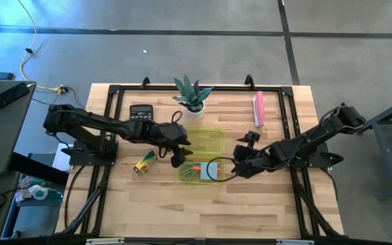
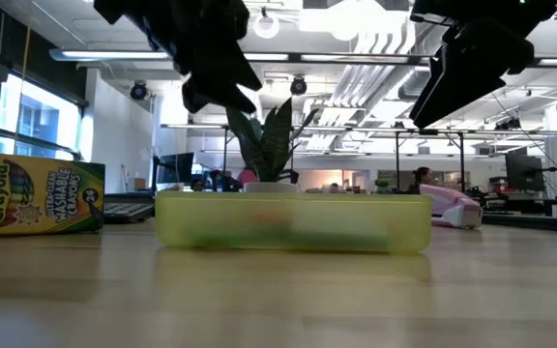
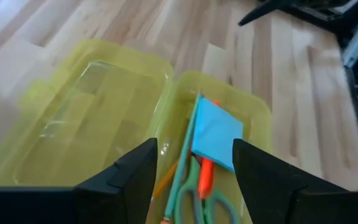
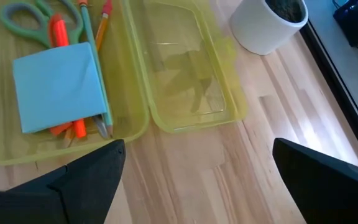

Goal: Pack school essentials
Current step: Put the crayon box into the yellow box

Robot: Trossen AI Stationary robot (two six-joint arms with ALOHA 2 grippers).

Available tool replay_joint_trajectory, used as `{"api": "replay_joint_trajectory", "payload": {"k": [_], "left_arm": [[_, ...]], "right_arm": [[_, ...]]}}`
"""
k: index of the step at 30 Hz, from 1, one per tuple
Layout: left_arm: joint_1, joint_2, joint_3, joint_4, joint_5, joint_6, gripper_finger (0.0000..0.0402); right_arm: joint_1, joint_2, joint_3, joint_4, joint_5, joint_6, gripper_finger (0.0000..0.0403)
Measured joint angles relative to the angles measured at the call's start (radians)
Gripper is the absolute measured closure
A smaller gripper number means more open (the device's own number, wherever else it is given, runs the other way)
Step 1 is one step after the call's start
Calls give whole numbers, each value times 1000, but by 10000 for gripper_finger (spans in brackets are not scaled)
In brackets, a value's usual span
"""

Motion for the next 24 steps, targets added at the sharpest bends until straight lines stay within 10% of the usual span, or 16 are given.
{"api": "replay_joint_trajectory", "payload": {"k": [24], "left_arm": [[-102, -211, 0, -717, -112, -420, 211]], "right_arm": [[6, -7, 0, -1, -18, 19, 4]]}}
